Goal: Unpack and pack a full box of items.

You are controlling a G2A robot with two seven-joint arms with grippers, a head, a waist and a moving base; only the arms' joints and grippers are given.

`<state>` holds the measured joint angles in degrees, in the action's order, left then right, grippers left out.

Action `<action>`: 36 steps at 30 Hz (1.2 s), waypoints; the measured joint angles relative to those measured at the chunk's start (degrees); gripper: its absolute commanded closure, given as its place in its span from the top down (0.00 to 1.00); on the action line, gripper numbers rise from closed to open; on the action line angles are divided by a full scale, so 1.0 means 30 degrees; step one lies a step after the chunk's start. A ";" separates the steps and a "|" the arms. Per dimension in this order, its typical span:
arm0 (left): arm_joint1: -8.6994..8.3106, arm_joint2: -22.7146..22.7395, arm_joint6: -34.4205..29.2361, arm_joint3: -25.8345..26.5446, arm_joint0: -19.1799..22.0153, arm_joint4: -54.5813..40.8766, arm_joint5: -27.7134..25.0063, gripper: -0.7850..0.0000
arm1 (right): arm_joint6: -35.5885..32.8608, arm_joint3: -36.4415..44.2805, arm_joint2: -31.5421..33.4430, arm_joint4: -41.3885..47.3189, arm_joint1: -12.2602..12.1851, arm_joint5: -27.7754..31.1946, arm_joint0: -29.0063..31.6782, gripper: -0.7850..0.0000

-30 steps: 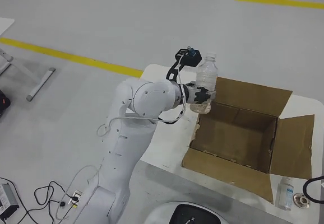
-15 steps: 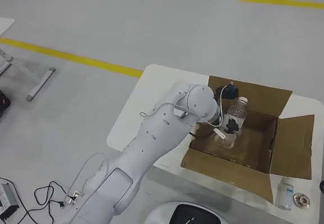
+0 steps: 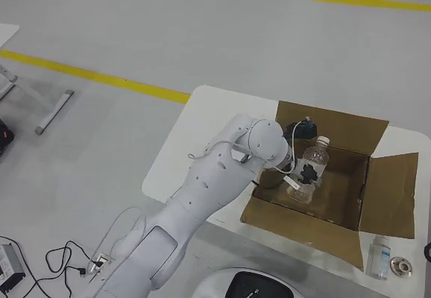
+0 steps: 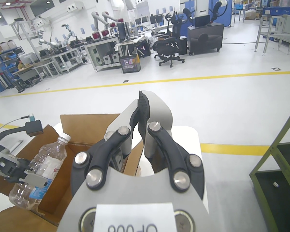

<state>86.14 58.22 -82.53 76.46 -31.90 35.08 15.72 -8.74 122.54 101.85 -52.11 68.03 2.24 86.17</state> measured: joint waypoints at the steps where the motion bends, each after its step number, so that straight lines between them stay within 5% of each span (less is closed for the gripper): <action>1: 0.0050 -0.0254 0.0096 -0.0304 0.0087 0.0071 0.0172 0.00 | -0.0006 0.0011 0.0001 0.0003 0.0003 0.0011 0.0009 0.00; 15: 0.1512 -0.4711 0.1791 -0.7756 0.2954 0.1876 0.3138 0.00 | 0.0079 0.0022 -0.0071 0.0051 0.0071 -0.0155 0.0081 0.00; 23: 0.2452 -0.6088 0.2174 -1.0510 0.3910 0.1525 0.2958 0.00 | 0.0149 -0.0009 -0.0019 0.0105 0.0106 -0.0189 0.0163 0.00; 25: 0.2663 -0.6303 0.2231 -1.0990 0.4121 0.1419 0.2910 0.15 | 0.0151 -0.0008 -0.0022 0.0132 0.0116 -0.0193 0.0185 0.00; 27: 0.2847 -0.6440 0.2282 -1.1331 0.4310 0.1286 0.2871 0.17 | 0.0143 -0.0006 -0.0022 0.0147 0.0124 -0.0193 0.0193 0.00; 30: 0.3044 -0.6522 0.2405 -1.1699 0.4552 0.1138 0.2855 0.38 | 0.0151 -0.0009 -0.0022 0.0145 0.0135 -0.0184 0.0191 0.00; 32: 0.3136 -0.6569 0.2494 -1.1866 0.4675 0.1145 0.2877 1.00 | 0.0195 -0.0020 -0.0037 0.0156 0.0144 -0.0184 0.0185 0.00; 36: 0.3304 -0.6709 0.2660 -1.2130 0.4845 0.1340 0.3102 1.00 | 0.0197 -0.0044 -0.0109 0.0150 0.0160 -0.0174 0.0159 0.00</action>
<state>96.06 38.10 -74.55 40.07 -17.36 39.11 25.03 -8.14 122.41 101.52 -51.66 68.52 1.72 86.65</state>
